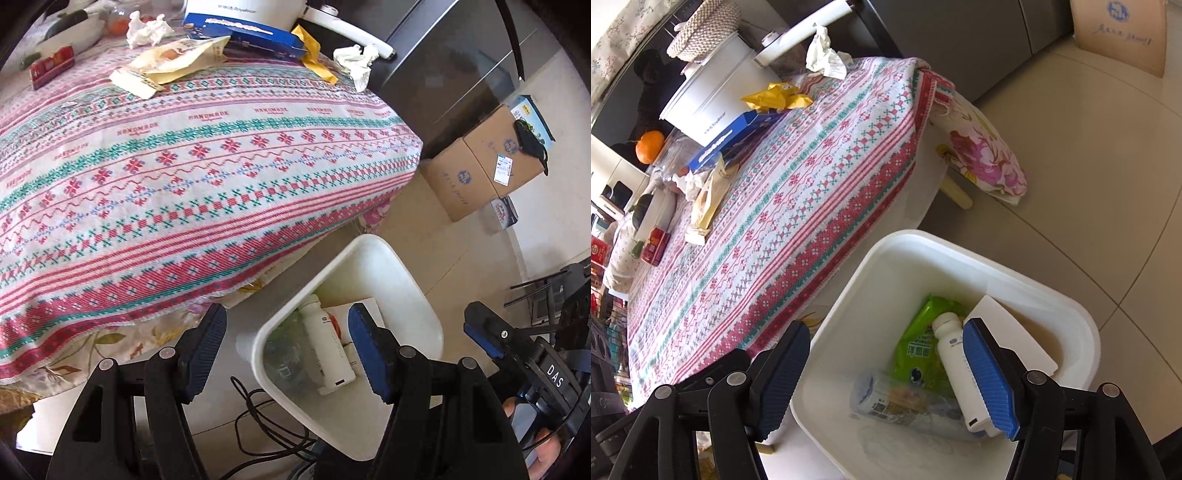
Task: Collect trash
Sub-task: 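Open both tools to drop the two bottles into the bin, then move both open tools back over the table toward the remaining trash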
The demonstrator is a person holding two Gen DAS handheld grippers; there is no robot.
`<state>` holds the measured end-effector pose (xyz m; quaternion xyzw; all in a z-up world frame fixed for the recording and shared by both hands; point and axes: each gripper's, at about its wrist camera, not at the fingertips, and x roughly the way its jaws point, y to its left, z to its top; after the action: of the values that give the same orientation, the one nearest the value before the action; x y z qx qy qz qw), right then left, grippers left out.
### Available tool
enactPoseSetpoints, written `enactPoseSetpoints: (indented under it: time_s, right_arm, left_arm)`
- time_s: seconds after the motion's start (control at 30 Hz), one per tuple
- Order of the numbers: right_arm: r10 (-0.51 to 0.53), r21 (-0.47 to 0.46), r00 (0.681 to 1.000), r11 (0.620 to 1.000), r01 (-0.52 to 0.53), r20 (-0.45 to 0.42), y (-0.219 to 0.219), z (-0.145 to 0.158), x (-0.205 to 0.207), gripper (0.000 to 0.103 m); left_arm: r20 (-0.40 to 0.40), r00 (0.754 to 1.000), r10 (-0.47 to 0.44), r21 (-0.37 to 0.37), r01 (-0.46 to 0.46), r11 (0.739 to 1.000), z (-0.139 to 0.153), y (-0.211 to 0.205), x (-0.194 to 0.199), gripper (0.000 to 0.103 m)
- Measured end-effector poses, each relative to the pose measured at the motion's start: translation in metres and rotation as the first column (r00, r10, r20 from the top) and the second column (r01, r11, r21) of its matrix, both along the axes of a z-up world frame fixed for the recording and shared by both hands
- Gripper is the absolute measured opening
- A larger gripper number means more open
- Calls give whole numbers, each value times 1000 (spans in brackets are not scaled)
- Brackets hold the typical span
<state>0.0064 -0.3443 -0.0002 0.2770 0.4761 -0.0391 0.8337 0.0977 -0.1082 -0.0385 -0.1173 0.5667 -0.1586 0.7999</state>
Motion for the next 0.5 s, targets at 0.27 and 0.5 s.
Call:
enactPoseSetpoints:
  time_s: [0.27,0.5]
  right_arm:
    - [37,-37,999,999,-35,28,12,3,6,77]
    - [81,-85,996,993,-77,43,28,5,12,78]
  left_arm:
    - [16,999,36,7,-36,999,11,28,2,71]
    - [57,993,104,32,-105,994,29,65,18,71]
